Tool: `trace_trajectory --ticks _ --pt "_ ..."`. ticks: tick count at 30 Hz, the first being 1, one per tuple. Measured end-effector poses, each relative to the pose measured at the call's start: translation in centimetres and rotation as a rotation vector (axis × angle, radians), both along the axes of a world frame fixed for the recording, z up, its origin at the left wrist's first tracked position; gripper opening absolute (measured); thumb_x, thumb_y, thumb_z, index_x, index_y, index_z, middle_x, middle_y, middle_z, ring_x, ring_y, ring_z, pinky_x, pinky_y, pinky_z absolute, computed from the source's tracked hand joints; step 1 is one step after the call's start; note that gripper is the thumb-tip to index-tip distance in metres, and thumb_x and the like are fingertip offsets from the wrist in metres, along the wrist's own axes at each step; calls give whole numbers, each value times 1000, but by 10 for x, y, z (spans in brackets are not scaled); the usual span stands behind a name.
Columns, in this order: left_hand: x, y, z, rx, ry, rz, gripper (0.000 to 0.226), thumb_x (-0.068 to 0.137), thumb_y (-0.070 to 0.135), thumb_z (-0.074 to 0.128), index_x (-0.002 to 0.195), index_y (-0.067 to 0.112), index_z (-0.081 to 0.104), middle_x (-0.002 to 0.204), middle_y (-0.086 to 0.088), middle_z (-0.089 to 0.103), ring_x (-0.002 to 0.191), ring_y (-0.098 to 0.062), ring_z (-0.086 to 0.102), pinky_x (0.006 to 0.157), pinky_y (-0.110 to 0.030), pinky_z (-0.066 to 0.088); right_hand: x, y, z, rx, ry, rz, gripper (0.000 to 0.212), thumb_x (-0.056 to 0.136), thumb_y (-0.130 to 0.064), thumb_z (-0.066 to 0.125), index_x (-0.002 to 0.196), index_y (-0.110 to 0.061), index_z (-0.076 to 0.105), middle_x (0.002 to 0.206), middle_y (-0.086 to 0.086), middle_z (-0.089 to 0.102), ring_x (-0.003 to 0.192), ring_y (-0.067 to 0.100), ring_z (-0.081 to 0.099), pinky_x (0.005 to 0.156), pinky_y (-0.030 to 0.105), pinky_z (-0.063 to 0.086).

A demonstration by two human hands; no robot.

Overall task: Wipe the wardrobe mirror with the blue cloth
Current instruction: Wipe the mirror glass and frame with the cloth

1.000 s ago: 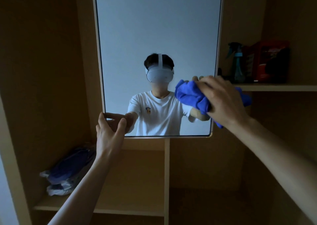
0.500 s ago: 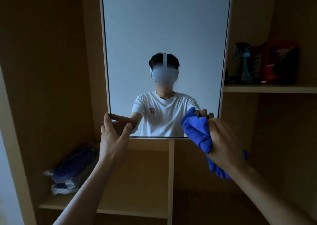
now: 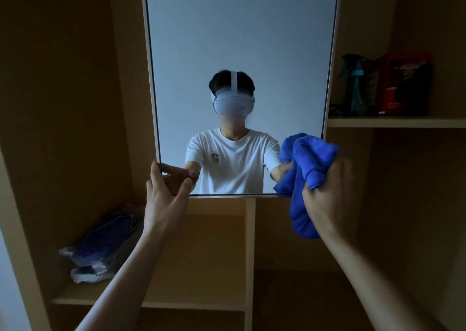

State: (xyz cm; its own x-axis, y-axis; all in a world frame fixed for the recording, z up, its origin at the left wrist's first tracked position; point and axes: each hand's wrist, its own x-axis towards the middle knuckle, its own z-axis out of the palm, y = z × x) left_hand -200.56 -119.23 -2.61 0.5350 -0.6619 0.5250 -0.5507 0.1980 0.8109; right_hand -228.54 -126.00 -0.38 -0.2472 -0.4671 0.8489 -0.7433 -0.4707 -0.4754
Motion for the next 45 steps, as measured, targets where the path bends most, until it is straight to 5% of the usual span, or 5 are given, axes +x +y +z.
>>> trace_trajectory --ticks 6,19,29,37,45 --pt "2 -2 -2 -24 -9 -11 84 100 34 63 165 23 10 160 -10 34 143 -29 41 100 -36 36 26 2 -6 -83 -82 4 46 80 -37 30 87 1 56 72 8 51 61 14 46 55 14 26" --pt "21 1 -6 -89 130 -168 55 108 55 29 159 36 29 159 5 43 144 -13 41 116 -32 30 176 31 -15 -15 88 132 44 72 -9 76 111 -4 57 100 10 58 81 27 62 59 24 41" --pt "30 8 -4 -124 506 -328 75 103 66 16 102 16 72 73 -6 76 75 -22 74 68 -34 57 247 37 -19 -37 295 78 53 84 -54 73 120 -21 51 99 -4 50 75 6 54 53 15 29" --pt "19 3 -8 -126 287 -197 80 93 83 19 149 33 48 147 3 57 138 -17 52 119 -45 38 180 30 -3 -88 393 297 36 77 -8 66 111 -10 54 102 6 53 86 23 58 53 27 40" --pt "11 5 -7 -121 163 -119 50 111 47 23 159 35 28 161 2 38 135 -4 36 107 -27 27 78 6 8 -1 212 175 23 87 -24 57 106 -14 49 99 2 50 80 24 59 60 39 51"
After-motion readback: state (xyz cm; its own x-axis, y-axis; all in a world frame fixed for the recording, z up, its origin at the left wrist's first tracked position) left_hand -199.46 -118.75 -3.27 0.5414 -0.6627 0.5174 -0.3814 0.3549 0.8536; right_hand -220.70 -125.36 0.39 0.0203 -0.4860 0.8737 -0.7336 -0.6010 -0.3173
